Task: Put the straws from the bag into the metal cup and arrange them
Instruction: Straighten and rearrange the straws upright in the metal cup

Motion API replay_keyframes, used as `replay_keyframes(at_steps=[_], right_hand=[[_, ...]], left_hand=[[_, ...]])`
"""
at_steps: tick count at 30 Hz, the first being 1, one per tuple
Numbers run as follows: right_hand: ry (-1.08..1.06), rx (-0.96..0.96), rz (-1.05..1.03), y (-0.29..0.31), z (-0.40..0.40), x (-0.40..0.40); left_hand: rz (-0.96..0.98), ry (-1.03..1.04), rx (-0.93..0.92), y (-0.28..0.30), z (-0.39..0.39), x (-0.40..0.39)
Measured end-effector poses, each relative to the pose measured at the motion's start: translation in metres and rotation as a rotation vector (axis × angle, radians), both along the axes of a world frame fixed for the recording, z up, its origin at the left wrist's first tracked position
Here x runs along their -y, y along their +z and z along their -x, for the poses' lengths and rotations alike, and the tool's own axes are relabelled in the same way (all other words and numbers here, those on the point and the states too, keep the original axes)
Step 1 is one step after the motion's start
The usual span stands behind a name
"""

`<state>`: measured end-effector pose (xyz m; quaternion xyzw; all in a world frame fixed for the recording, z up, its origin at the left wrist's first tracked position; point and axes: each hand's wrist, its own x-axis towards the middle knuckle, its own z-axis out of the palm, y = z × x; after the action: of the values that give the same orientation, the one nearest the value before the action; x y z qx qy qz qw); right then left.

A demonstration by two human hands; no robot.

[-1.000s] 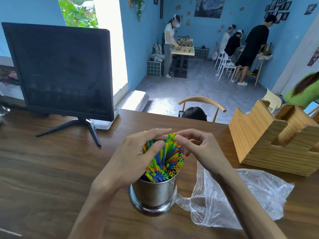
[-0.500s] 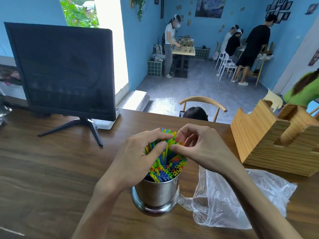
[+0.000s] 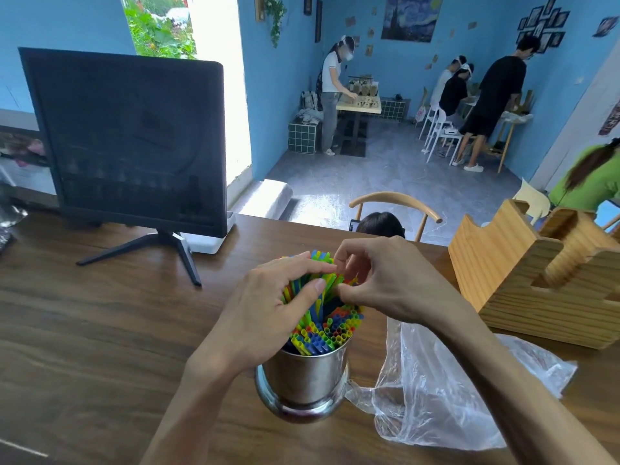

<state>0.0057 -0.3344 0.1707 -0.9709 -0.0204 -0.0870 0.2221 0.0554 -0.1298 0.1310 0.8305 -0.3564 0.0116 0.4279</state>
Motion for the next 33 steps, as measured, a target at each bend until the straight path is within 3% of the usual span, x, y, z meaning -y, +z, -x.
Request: replay_keyframes(at_steps=[21, 33], right_hand=[[0.040, 0.063, 0.102, 0.016, -0.004, 0.001], [0.114, 0.153, -0.107, 0.048, -0.007, 0.016]], left_hand=[[-0.013, 0.014, -0.013, 0.004, 0.004, -0.001], [0.011, 0.030, 0.011, 0.017, -0.005, 0.006]])
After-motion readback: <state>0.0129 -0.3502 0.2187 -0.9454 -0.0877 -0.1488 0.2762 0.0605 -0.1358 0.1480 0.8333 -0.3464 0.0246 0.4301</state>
